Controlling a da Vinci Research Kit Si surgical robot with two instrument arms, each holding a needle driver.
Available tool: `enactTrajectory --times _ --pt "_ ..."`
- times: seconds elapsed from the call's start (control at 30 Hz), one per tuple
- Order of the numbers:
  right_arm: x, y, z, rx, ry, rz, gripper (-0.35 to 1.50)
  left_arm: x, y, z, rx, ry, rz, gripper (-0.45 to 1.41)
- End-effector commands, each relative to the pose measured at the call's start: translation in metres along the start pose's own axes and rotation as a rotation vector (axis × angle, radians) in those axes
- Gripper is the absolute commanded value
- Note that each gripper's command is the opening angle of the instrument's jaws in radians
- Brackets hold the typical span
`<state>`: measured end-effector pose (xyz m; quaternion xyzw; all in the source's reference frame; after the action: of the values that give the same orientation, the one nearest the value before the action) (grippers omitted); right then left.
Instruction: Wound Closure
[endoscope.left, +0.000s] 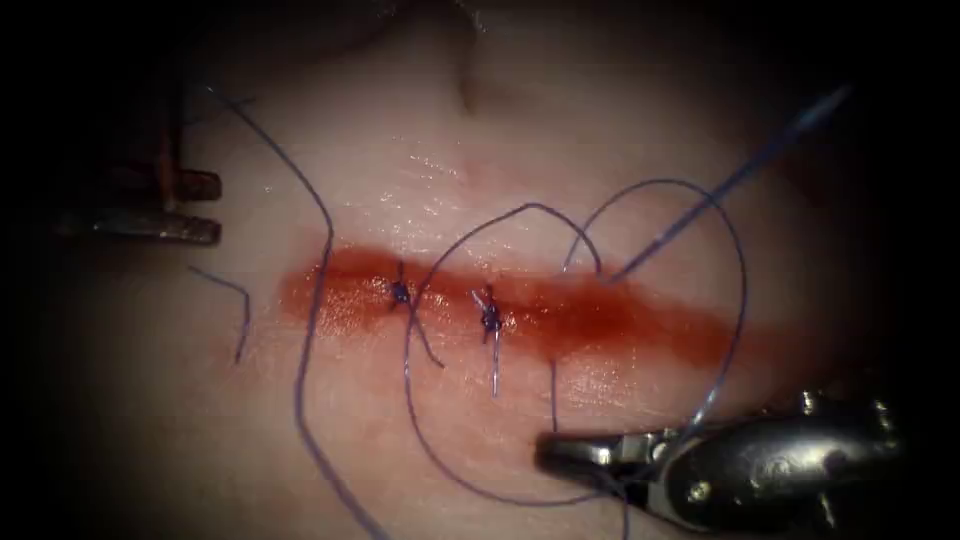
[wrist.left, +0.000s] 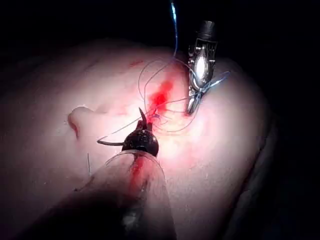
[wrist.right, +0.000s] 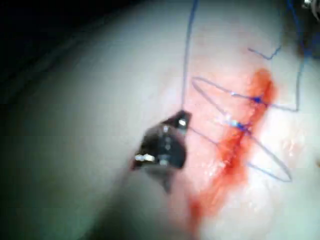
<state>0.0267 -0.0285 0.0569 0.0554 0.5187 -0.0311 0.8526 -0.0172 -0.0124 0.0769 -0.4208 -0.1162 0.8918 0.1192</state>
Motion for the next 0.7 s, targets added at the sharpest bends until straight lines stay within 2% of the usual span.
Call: enactTrajectory --times 0.03,0.07,0.2,0.37,0.5,0.57,0.63,0.7 --pt "0.0014 -0.0016 0.0007 0.023 0.007 0.002 -0.35 -0.0003 0.0004 0.0007 -0.004 0.001 -0.001 -0.45" --pt "0.0028 -0.0020 0.0006 0.037 0.013 0.007 -0.35 -0.0003 0.0004 0.0007 -0.003 0.001 -0.002 -0.45" --pt "0.0056 -0.0030 0.0003 0.063 0.026 0.021 -0.35 -0.0003 0.0004 0.0007 -0.003 0.000 -0.002 -0.45" --pt "0.0080 -0.0041 0.0001 0.115 0.044 0.042 -0.35 -0.0003 0.0003 0.0007 -0.002 0.000 -0.003 -0.45" --pt "0.0105 -0.0062 0.0005 0.223 0.092 0.096 -0.35 -0.0003 0.0003 0.0007 -0.002 0.000 -0.003 -0.45" --pt "0.0128 -0.0079 0.0008 0.320 0.134 0.099 -0.35 -0.0003 0.0003 0.0007 -0.002 -0.001 -0.003 -0.45" --pt "0.0140 -0.0088 0.0008 0.372 0.151 0.093 -0.35 -0.0003 0.0003 0.0007 -0.001 -0.001 -0.003 -0.45" --pt "0.0152 -0.0093 0.0009 0.402 0.209 0.078 -0.35 -0.0003 0.0003 0.0007 -0.001 -0.001 -0.003 -0.45"
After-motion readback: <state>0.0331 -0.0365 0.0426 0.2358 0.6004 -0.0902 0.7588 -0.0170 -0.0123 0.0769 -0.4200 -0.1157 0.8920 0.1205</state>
